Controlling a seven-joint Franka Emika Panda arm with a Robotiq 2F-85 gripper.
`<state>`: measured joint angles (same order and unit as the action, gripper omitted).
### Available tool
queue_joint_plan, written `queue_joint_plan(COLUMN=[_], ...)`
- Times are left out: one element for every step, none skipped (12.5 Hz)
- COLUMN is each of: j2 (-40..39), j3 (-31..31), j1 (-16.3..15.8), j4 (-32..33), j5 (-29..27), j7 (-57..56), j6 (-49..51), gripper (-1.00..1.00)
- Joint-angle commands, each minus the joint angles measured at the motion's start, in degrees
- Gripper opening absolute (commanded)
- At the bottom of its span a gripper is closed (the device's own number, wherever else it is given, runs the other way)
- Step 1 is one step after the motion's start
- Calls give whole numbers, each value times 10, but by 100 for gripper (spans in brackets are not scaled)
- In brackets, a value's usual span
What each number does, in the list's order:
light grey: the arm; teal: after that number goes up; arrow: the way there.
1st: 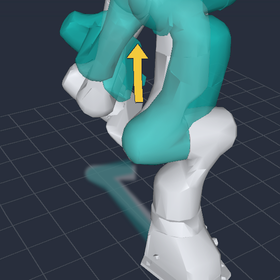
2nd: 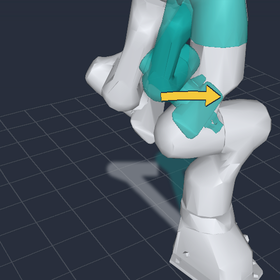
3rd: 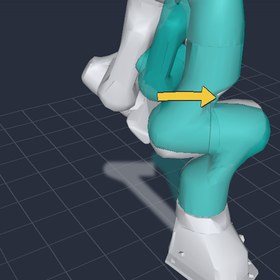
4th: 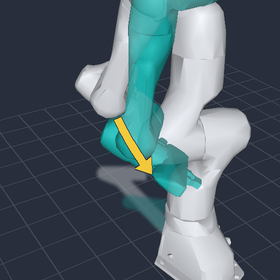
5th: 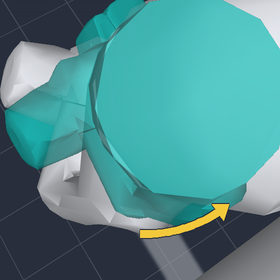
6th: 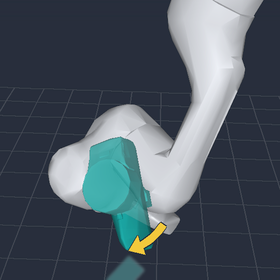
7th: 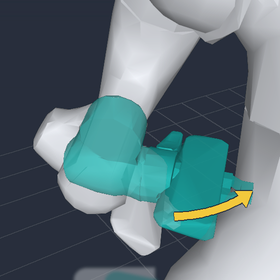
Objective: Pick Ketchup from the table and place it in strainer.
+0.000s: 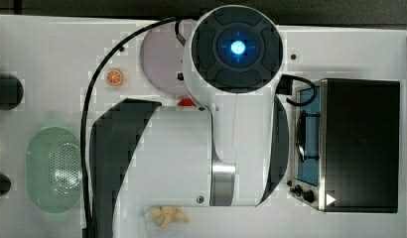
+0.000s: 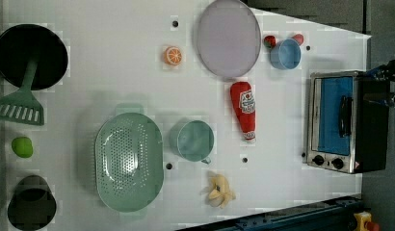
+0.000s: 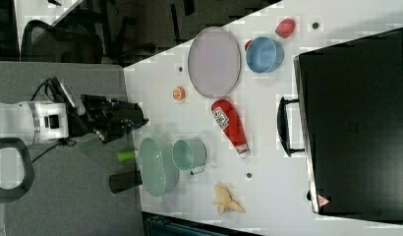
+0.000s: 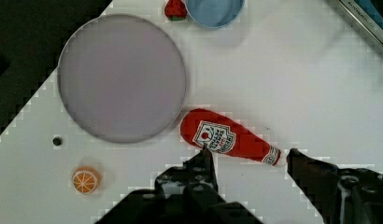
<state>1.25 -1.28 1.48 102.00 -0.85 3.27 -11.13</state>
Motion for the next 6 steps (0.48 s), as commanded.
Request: queue_joint_plan(j2=[115, 115, 113, 108, 100, 91], j3=[-34, -35, -36, -37, -39, -42], j1=[64, 64, 64, 63, 63, 63], j4=[43, 44, 46, 49, 55, 62], j5=[-9, -9, -9, -9, -9, -9], j7=[-23, -23, -24, -30, -35, -41], j6=[79, 79, 78, 72, 64, 54], gripper=[58, 80, 100, 100, 100, 100])
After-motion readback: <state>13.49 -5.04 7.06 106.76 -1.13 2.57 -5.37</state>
